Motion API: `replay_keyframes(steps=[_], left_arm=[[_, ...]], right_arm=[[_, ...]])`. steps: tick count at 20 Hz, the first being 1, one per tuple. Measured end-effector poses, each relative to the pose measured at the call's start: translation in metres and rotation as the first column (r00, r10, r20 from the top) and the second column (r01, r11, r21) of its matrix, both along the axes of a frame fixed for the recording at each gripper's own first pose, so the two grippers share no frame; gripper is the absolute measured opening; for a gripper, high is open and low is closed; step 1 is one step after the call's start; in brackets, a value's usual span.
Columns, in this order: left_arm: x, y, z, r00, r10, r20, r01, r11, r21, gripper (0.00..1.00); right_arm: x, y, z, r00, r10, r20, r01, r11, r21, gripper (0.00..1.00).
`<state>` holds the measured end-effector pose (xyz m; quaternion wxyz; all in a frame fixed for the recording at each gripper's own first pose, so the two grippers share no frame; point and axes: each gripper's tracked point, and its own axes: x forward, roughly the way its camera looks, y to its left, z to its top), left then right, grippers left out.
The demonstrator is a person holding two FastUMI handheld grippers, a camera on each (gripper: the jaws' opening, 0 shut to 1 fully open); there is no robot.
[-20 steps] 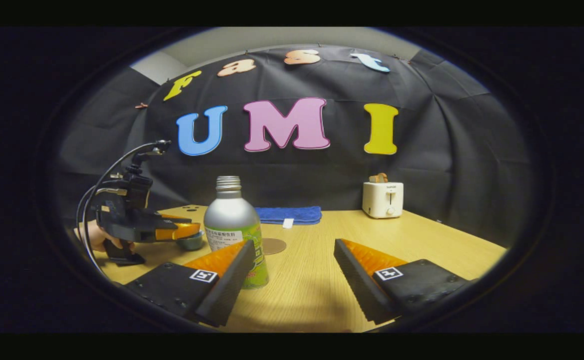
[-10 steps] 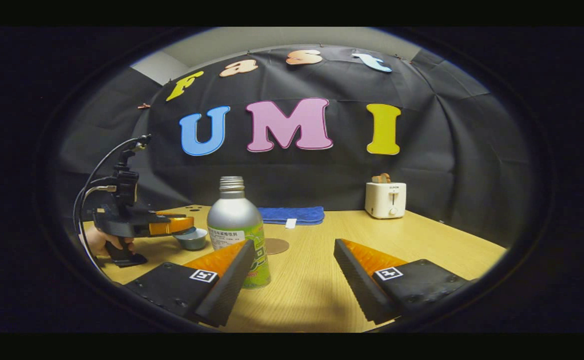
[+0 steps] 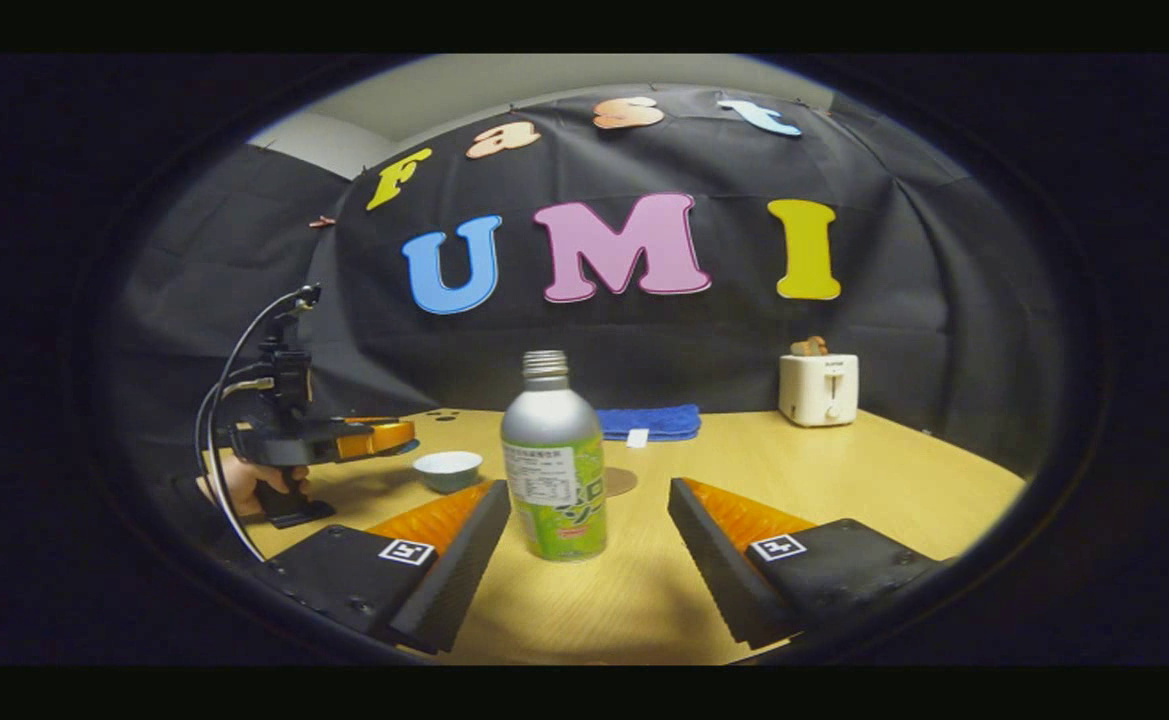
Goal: Open the teacup lid with one hand, grasp the water bottle and pour water into the teacup with the other hand; after pouring, place the water bottle on the coaster and then close the teacup lid.
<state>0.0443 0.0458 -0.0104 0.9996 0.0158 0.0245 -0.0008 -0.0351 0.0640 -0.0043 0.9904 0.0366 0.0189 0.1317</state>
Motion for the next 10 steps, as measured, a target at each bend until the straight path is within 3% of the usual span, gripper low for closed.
replay_keyframes(steps=[10], left_arm=[[-0.026,0.060,0.005,0.997,0.056,0.046,-0.055,0.998,-0.032,0.31]], right_arm=[[0.037,0.025,0.012,0.997,-0.053,0.049,0.057,0.996,-0.075,0.98]])
